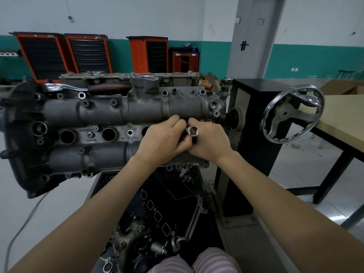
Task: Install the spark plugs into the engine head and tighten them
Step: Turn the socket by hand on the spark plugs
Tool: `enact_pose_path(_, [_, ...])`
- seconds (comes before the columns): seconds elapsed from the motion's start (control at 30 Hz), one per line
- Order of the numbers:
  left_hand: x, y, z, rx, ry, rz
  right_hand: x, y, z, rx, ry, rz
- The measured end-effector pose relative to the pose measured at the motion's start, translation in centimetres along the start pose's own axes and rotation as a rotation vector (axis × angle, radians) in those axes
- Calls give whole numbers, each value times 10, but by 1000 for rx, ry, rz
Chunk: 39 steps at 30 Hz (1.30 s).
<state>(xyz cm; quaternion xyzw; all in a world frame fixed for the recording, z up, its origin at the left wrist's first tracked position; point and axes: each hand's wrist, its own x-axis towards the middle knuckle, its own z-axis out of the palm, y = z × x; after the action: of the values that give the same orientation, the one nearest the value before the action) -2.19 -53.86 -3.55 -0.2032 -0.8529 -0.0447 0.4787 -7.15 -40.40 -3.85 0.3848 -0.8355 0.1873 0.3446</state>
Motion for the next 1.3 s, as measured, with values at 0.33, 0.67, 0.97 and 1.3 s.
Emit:
enact_pose_path(0.33, [0,0,1,-5,-19,1,-2,0,-1,30,63,0])
enact_pose_path(0.67, [0,1,-1,-17,-12,-43,-3,0,-1,68,78,-28])
enact_pose_path(0.97, [0,2,-2,-27,-13,-22,-1,0,2,3,36,-19])
enact_pose_path(1.3, [0,2,-4,-24,-6,0,-2,0,2,32,56,1])
